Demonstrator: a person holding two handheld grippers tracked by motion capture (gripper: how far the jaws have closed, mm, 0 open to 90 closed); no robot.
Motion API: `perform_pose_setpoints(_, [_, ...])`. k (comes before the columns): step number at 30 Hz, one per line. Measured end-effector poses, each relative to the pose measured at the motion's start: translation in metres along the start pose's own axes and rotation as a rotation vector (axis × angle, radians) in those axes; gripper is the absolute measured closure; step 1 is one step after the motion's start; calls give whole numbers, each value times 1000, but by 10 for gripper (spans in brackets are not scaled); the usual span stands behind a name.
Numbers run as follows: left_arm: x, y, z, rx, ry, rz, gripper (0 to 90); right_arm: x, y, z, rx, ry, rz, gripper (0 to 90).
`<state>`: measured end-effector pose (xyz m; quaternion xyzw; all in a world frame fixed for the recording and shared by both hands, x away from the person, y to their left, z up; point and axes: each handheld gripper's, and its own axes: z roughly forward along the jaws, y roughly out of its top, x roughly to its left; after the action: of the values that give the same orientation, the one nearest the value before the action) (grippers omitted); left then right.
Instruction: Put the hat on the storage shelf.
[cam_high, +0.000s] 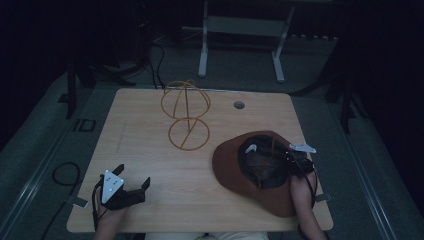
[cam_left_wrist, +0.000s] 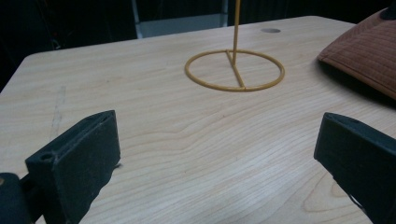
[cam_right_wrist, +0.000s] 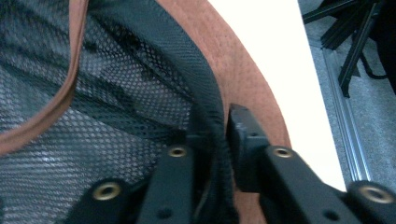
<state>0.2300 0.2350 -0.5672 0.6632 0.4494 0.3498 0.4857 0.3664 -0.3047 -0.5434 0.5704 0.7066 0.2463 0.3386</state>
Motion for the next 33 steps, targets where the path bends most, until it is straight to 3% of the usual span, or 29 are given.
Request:
perform_pose_setpoints(6, [0, 0, 3, 18, -8, -15, 10, -5, 8, -14, -80, 41, 57, 854])
perform_pose_setpoints(14, [-6, 4, 5, 23, -39, -2, 10, -1, 24, -43, -200, 89, 66, 856])
perform_pose_setpoints(19, [-14, 5, 10, 49, -81, 23, 10, 1, 40, -73, -301, 132, 78, 856])
perform_pose_setpoints(23, [-16, 7, 13, 55, -102, 9, 10, 0, 48, -91, -364, 155, 94, 856])
perform_pose_setpoints(29, [-25, 25, 15, 25, -144, -6, 42, -3, 59, -116, -433, 158, 98, 856])
perform_pose_setpoints(33, [-35, 47, 17, 7, -211, -12, 45, -4, 66, -131, -464, 142, 82, 856])
